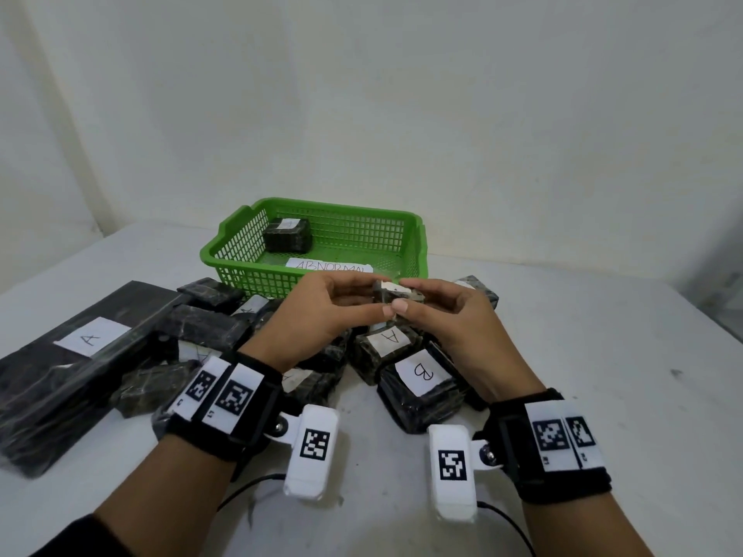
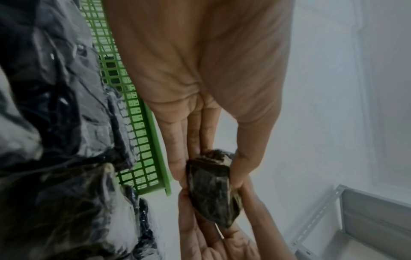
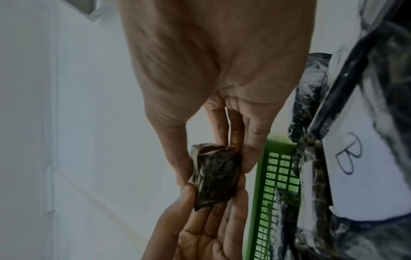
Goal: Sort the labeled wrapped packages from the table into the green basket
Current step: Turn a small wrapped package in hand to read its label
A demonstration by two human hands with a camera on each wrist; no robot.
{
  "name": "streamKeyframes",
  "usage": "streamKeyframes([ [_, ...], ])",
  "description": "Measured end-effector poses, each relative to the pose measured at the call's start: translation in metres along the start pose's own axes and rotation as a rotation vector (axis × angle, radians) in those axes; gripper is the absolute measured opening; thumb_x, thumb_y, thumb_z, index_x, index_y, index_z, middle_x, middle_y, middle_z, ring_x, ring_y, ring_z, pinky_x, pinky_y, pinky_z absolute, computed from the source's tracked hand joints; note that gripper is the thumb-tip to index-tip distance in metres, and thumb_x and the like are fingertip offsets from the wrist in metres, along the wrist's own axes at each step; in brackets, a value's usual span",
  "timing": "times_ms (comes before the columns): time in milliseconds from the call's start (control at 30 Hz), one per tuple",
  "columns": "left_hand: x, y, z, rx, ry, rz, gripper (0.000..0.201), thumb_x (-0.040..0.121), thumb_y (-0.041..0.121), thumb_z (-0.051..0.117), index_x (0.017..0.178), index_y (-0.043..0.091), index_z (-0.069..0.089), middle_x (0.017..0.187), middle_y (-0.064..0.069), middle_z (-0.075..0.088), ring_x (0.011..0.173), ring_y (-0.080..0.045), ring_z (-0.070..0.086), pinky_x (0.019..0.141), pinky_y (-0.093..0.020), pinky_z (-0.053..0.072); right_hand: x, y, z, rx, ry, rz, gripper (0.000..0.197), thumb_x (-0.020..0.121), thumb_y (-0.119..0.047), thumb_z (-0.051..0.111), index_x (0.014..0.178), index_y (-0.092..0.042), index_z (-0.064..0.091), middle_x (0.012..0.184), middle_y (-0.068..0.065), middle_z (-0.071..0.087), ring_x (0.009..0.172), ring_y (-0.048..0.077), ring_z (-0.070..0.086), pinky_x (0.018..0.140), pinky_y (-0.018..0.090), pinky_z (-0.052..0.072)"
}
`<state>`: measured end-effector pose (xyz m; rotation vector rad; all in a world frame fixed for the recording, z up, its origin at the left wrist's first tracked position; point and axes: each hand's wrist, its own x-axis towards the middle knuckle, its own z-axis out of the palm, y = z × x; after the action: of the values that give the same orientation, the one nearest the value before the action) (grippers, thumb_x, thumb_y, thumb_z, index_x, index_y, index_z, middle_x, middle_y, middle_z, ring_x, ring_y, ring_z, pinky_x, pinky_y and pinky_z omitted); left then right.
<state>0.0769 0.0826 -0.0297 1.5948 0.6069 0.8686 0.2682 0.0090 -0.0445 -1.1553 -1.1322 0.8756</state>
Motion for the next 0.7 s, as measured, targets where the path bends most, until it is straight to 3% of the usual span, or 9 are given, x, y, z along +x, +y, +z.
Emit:
streamKeyframes([
  [67,-0.001,0.0,0.003,0.0,-0.021,-0.001,0.049,0.075,0.01,0.083,0.123,0.011,0.072,0.114,-0.006,0.079,0.111,-0.02,0.074,0.098,-0.033,0.058,-0.002,0.0,-0.001,0.0,0.045,-0.025,0.047,0.07,-0.029,0.091,0.111,-0.012,0.079,0.101,0.009,0.082,0.098,0.026,0.079,0.099,0.044,0.06],
  [167,-0.001,0.0,0.004,0.007,-0.004,0.006,0.042,0.081,0.0,0.08,0.121,0.009,0.073,0.111,-0.007,0.079,0.108,-0.022,0.075,0.098,-0.035,0.059,-0.004,0.0,-0.001,0.003,0.061,-0.032,0.038,0.075,-0.021,0.091,0.111,-0.011,0.079,0.099,0.009,0.082,0.097,0.025,0.08,0.097,0.042,0.061],
  [267,-0.002,0.002,0.003,-0.009,0.048,0.007,0.039,0.082,-0.002,0.079,0.119,0.007,0.074,0.108,-0.008,0.08,0.104,-0.022,0.077,0.097,-0.035,0.06,-0.004,-0.001,-0.001,0.078,0.005,-0.012,0.046,0.075,-0.015,0.088,0.118,-0.008,0.076,0.105,0.011,0.081,0.101,0.024,0.078,0.095,0.034,0.06],
  [400,-0.003,-0.001,0.004,0.004,0.044,-0.004,0.047,0.078,0.003,0.083,0.123,0.009,0.073,0.111,-0.008,0.079,0.107,-0.022,0.075,0.1,-0.04,0.058,-0.003,-0.002,-0.005,0.027,0.013,-0.029,0.038,0.082,0.005,0.081,0.118,-0.005,0.076,0.104,0.01,0.082,0.097,0.019,0.079,0.086,0.026,0.06],
  [600,-0.006,-0.003,0.001,0.073,-0.013,-0.015,0.046,0.076,-0.006,0.084,0.119,0.008,0.073,0.107,-0.01,0.08,0.105,-0.024,0.076,0.096,-0.031,0.059,-0.008,0.003,0.006,-0.077,0.062,-0.039,0.036,0.077,-0.01,0.09,0.111,-0.01,0.078,0.1,0.007,0.082,0.097,0.021,0.079,0.092,0.033,0.061],
  [700,-0.009,0.001,-0.004,0.094,-0.025,-0.019,0.048,0.074,-0.006,0.084,0.119,0.008,0.073,0.106,-0.01,0.08,0.104,-0.022,0.077,0.094,-0.03,0.06,-0.009,0.002,0.009,-0.081,0.041,-0.037,0.039,0.076,-0.009,0.091,0.113,-0.011,0.078,0.1,0.005,0.082,0.097,0.018,0.079,0.092,0.033,0.061],
])
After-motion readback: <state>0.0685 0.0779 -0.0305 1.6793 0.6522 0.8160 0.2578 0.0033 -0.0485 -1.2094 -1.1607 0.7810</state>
